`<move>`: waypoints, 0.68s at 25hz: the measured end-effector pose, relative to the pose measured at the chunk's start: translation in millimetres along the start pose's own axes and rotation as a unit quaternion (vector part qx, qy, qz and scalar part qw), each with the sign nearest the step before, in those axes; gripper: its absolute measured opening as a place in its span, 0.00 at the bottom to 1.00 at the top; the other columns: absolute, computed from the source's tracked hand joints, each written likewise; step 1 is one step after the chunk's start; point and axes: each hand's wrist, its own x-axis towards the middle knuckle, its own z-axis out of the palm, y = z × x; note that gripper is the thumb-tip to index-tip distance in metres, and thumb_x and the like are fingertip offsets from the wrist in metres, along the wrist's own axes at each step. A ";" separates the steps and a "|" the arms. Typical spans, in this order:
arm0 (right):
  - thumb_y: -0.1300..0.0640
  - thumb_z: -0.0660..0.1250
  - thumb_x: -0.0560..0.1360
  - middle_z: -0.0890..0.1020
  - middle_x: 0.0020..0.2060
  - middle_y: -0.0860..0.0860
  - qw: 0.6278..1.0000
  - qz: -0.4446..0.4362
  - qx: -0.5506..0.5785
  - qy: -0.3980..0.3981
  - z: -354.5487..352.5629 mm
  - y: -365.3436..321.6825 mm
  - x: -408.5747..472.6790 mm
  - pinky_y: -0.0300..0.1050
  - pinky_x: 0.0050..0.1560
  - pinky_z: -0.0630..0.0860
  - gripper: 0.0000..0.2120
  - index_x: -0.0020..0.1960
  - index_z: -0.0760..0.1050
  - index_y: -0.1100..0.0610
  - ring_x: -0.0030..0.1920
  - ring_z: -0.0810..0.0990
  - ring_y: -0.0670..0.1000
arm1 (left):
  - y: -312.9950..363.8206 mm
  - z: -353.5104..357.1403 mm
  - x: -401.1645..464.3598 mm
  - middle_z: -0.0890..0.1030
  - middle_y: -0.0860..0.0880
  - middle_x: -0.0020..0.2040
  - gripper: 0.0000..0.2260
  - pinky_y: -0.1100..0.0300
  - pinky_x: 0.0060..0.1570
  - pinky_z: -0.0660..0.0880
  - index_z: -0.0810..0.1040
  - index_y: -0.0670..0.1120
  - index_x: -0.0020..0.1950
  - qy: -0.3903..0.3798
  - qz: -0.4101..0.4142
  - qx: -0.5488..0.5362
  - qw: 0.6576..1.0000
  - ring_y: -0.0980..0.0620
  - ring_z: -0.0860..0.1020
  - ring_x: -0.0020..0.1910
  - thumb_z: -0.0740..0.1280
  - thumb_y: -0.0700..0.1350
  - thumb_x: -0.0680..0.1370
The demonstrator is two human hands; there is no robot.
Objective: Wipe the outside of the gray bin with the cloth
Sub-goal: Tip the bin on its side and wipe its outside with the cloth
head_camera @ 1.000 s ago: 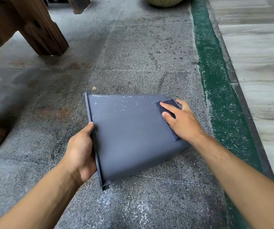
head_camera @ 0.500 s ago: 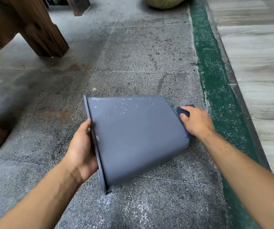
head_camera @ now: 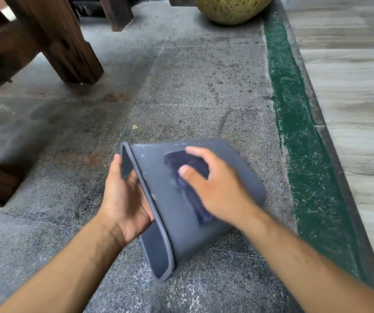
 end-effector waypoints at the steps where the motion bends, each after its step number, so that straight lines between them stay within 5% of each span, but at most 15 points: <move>1: 0.45 0.68 0.77 0.82 0.61 0.42 1.000 -0.008 -0.010 -0.018 12.4 -7.9 -8.0 0.45 0.65 0.74 0.22 0.70 0.73 0.44 0.60 0.80 0.44 | -0.5 2.7 -0.5 0.86 0.37 0.57 0.36 0.41 0.45 0.84 0.87 0.43 0.55 -0.008 0.001 -0.003 1.000 0.40 0.87 0.49 0.53 0.71 0.77; 7: 0.46 0.63 0.79 0.79 0.64 0.48 0.992 -0.045 -0.118 0.013 45.4 -29.7 -20.2 0.50 0.64 0.73 0.20 0.70 0.70 0.45 0.63 0.76 0.53 | -8.7 6.0 -2.0 0.78 0.38 0.69 0.41 0.43 0.57 0.79 0.75 0.41 0.72 -0.009 -0.021 -0.027 0.999 0.42 0.80 0.64 0.52 0.73 0.76; 17: 0.47 0.61 0.80 0.75 0.65 0.50 0.981 -0.025 -0.180 0.070 48.3 -26.9 8.1 0.55 0.58 0.76 0.21 0.72 0.67 0.45 0.60 0.78 0.59 | -23.8 16.8 -9.0 0.81 0.42 0.67 0.38 0.45 0.68 0.73 0.79 0.50 0.70 -0.067 -0.044 -0.009 0.997 0.43 0.80 0.66 0.52 0.75 0.75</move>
